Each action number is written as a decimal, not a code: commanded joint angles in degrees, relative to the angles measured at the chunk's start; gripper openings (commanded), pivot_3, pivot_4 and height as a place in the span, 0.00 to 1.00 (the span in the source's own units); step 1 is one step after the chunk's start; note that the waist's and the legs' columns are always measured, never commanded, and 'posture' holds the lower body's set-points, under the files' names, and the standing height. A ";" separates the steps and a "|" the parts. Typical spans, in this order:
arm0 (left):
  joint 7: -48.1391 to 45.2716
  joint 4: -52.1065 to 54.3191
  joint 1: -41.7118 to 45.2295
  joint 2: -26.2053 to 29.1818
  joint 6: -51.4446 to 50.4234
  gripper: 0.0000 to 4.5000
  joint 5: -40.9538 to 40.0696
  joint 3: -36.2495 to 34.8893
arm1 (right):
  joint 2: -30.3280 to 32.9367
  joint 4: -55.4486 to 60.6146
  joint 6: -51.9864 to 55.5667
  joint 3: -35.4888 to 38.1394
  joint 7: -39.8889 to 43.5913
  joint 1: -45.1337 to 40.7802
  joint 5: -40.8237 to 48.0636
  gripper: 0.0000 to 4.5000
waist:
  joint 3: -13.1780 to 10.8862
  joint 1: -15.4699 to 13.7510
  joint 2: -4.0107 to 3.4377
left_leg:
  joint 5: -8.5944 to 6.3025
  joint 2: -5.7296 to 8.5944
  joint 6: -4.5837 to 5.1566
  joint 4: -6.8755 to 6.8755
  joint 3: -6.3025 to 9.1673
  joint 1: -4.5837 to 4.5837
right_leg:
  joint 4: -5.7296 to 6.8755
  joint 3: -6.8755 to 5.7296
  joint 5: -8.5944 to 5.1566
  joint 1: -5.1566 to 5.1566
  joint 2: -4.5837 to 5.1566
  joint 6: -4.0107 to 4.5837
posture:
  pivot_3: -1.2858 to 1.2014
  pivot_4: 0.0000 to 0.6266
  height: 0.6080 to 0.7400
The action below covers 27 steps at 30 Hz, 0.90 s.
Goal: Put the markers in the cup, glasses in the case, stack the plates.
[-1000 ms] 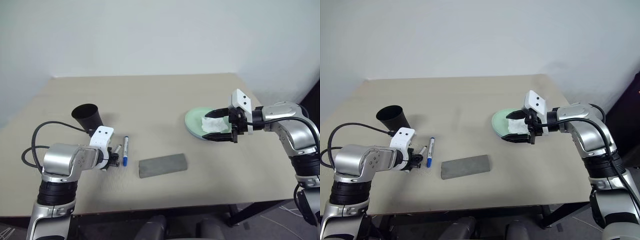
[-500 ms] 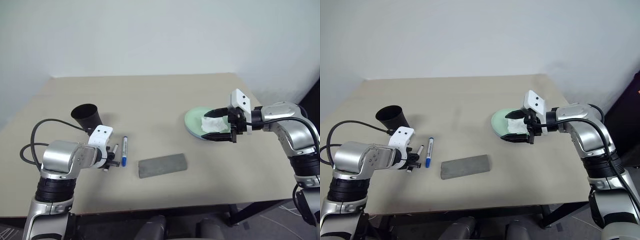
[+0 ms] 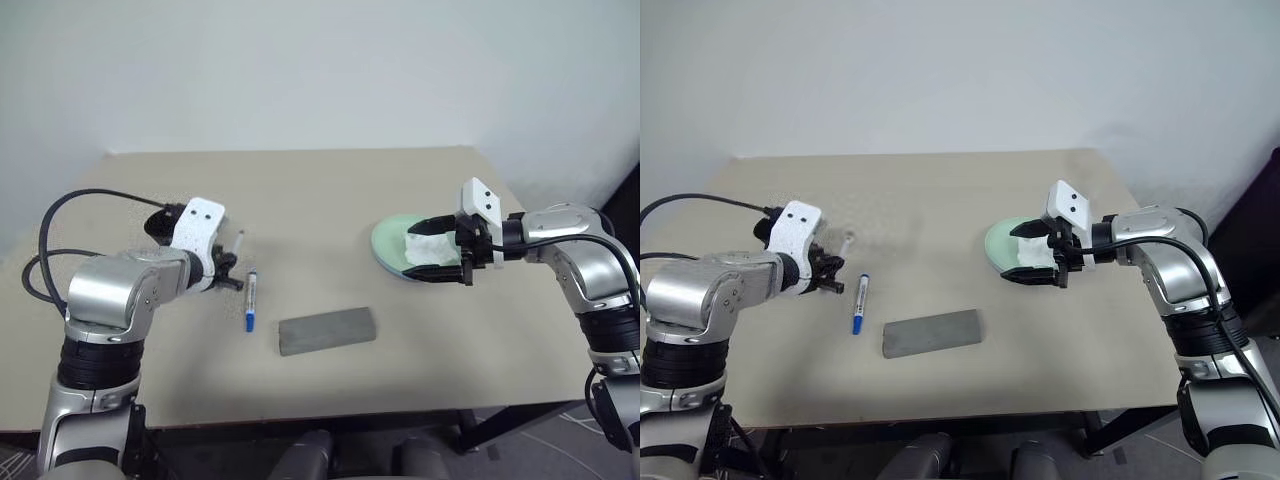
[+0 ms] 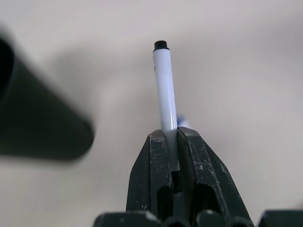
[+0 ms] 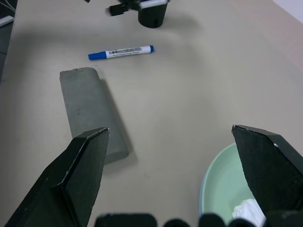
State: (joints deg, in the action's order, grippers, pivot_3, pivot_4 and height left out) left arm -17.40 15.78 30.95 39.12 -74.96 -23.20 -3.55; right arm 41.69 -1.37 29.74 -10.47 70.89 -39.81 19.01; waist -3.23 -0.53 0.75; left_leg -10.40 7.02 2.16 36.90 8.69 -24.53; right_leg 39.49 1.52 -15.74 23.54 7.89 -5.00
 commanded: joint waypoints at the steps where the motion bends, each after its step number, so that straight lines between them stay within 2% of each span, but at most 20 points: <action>1: -1.74 1.41 1.23 -0.13 11.63 0.01 1.78 -2.49 | 0.09 1.07 -0.63 1.44 -0.06 -0.76 0.31 1.00 | 0.00 0.00 0.00 | 0.00 0.00 0.00 0.00 0.00 0.00 | 0.00 0.00 0.02 0.00 0.00 0.04 | 0.52 0.00 0.57; 6: 0.47 -4.33 1.63 -0.76 26.20 0.01 6.93 -3.63 | 0.00 1.07 -0.55 1.47 -0.15 -0.71 0.35 1.00 | 0.00 -0.02 0.00 | 0.00 0.00 0.00 0.00 -0.02 0.00 | -0.01 0.02 0.03 0.00 -0.01 0.05 | 0.52 0.00 0.57; 13: 6.77 -17.82 4.66 -4.87 49.35 0.01 12.79 -8.10 | -0.14 0.81 -0.51 1.53 -0.22 -0.93 0.31 1.00 | 0.02 -0.24 0.04 | 0.00 0.01 0.01 0.04 -0.01 0.00 | -0.03 0.01 0.05 -0.03 0.00 0.05 | 0.52 0.00 0.57; 17: 8.51 -24.95 5.16 -5.26 60.71 0.01 16.50 -8.35 | -0.09 1.15 -0.21 1.63 -0.34 -0.87 0.43 1.00 | 0.03 -0.21 0.05 | 0.01 0.02 0.01 0.08 -0.03 0.00 | -0.03 0.01 0.09 -0.04 0.00 0.04 | 0.52 0.00 0.57; 27: 8.97 -39.47 6.30 -6.89 73.86 0.01 17.04 -9.60 | 0.00 1.59 0.24 1.83 -0.59 -0.87 0.59 1.00 | 0.04 -0.18 0.06 | 0.01 0.04 0.02 0.10 -0.02 0.00 | -0.02 0.00 0.12 -0.02 -0.02 0.02 | 0.52 0.00 0.57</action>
State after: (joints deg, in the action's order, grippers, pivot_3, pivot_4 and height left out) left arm -8.64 -23.23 34.78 32.05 -4.09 -6.67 -11.93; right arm 41.44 -1.40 30.10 -10.43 70.59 -39.81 19.04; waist -3.20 -0.71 0.80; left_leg -10.39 7.05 2.18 37.00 8.67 -24.53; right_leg 39.47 1.52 -15.62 23.51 7.86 -4.98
